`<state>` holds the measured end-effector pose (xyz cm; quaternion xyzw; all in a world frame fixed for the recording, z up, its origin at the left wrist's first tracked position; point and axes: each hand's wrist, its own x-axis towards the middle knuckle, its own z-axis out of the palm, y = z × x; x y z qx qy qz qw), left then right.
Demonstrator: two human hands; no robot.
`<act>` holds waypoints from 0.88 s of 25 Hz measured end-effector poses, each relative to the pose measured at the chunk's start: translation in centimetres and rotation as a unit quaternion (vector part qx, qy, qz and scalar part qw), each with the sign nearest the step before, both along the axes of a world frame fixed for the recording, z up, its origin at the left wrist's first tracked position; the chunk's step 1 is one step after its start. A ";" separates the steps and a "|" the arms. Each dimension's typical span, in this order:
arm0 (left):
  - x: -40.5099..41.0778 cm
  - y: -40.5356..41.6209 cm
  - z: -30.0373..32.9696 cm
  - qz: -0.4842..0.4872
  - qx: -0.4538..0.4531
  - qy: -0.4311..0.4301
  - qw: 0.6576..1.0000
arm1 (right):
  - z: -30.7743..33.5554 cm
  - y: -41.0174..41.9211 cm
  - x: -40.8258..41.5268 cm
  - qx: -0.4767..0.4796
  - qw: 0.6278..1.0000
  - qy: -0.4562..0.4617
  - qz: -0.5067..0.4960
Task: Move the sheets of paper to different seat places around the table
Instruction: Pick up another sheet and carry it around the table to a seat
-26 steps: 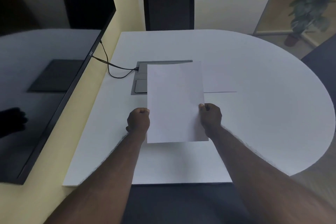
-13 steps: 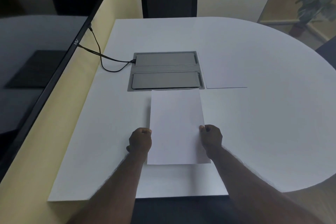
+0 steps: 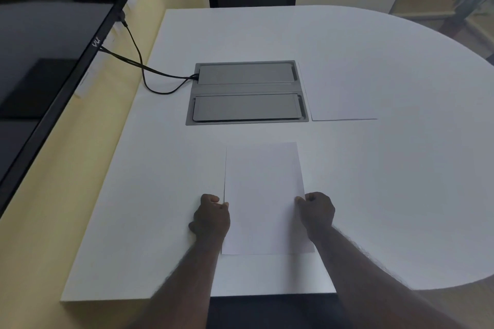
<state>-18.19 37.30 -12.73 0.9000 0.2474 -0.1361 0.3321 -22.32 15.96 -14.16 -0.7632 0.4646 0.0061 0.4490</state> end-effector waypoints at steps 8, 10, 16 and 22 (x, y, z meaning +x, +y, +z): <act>-0.3 -0.1 -0.6 -0.007 0.019 -0.021 1.000 | -0.7 0.2 -0.6 -0.029 0.999 -0.018 -0.011; -0.4 0.0 -0.6 -0.007 0.018 -0.021 1.000 | -0.6 0.2 -0.6 -0.022 0.999 -0.019 -0.013; 0.5 0.1 1.5 -0.005 -0.005 -0.027 1.000 | 1.3 -0.6 -0.5 -0.050 0.998 -0.044 -0.023; 1.5 -0.3 7.2 -0.034 -0.023 -0.096 0.995 | 7.8 -2.7 0.4 -0.093 0.990 -0.102 0.011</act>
